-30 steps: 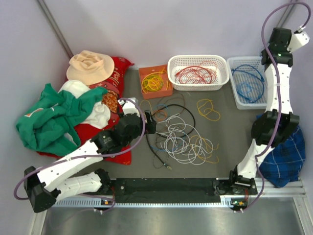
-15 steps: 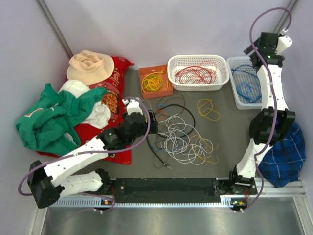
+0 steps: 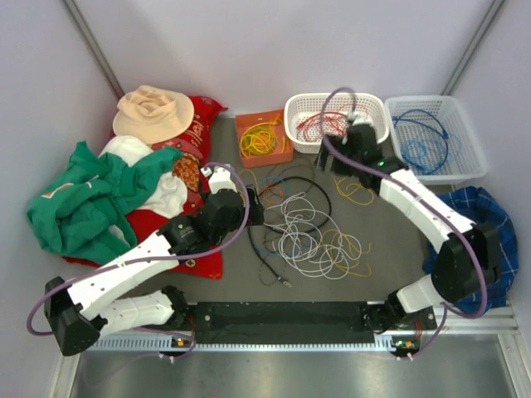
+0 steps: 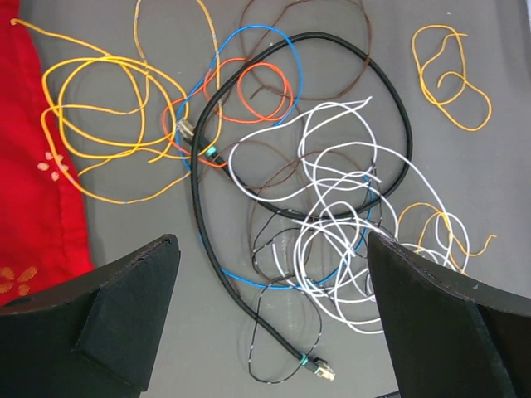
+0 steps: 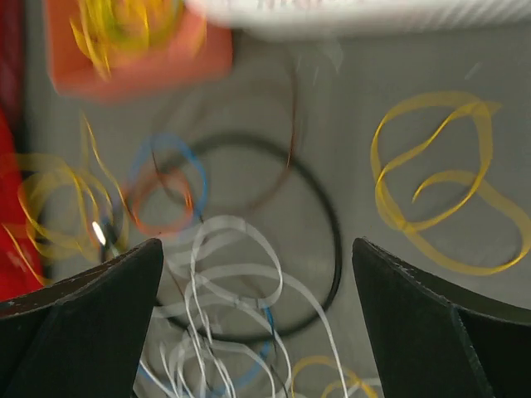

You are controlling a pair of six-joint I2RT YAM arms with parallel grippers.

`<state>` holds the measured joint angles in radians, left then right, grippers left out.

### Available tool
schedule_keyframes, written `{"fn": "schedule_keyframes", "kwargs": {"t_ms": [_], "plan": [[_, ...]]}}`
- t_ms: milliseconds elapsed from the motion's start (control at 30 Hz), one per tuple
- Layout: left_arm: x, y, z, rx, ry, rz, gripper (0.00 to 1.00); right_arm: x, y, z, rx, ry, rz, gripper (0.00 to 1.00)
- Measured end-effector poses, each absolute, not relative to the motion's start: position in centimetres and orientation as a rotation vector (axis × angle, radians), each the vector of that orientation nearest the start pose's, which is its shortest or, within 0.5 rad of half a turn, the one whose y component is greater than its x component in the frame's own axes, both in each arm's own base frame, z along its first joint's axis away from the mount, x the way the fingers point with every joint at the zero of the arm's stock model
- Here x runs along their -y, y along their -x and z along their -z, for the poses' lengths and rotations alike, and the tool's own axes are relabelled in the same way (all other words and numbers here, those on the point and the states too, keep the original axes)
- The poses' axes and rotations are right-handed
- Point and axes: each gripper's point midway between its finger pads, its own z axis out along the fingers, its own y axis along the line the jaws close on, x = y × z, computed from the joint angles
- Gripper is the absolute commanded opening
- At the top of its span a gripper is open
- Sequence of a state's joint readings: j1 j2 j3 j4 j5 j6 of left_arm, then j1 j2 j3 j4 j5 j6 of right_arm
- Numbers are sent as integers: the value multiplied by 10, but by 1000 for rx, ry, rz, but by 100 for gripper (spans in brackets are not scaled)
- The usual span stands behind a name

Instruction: Untangle the cables

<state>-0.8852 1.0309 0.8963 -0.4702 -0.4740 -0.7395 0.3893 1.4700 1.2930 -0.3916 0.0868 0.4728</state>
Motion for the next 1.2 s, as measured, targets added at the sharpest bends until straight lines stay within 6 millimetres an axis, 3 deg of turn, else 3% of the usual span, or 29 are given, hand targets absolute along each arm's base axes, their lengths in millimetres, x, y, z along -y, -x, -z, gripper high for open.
{"fn": "schedule_keyframes", "kwargs": {"t_ms": [33, 133, 200, 267, 333, 467, 633, 767, 900, 1200], "plan": [[209, -243, -203, -2135, 117, 449, 99, -178, -385, -197, -2227, -82, -404, 94], [205, -241, -205, -2128, 132, 450, 99, -208, -336, -141, -2370, 114, -410, 93], [202, -240, -207, -2117, 149, 455, 99, -225, -317, -129, -2401, 218, -433, 93], [200, -240, -206, -2117, 160, 454, 99, -240, -312, -127, -2390, 290, -454, 93], [200, -239, -203, -2127, 173, 452, 99, -247, -320, -127, -2368, 317, -451, 93], [198, -235, -194, -2165, 190, 434, 99, -265, -356, -125, -2341, 344, -404, 91], [195, -231, -189, -2182, 216, 441, 98, -294, -402, -104, -2328, 366, -381, 80], [192, -227, -186, -2191, 228, 443, 99, -301, -411, -68, -2380, 378, -351, 74], [189, -225, -185, -2196, 231, 439, 99, -298, -413, -40, -2425, 379, -305, 58], [188, -223, -185, -2194, 231, 441, 99, -302, -423, -35, -2402, 364, -302, 39]]}}
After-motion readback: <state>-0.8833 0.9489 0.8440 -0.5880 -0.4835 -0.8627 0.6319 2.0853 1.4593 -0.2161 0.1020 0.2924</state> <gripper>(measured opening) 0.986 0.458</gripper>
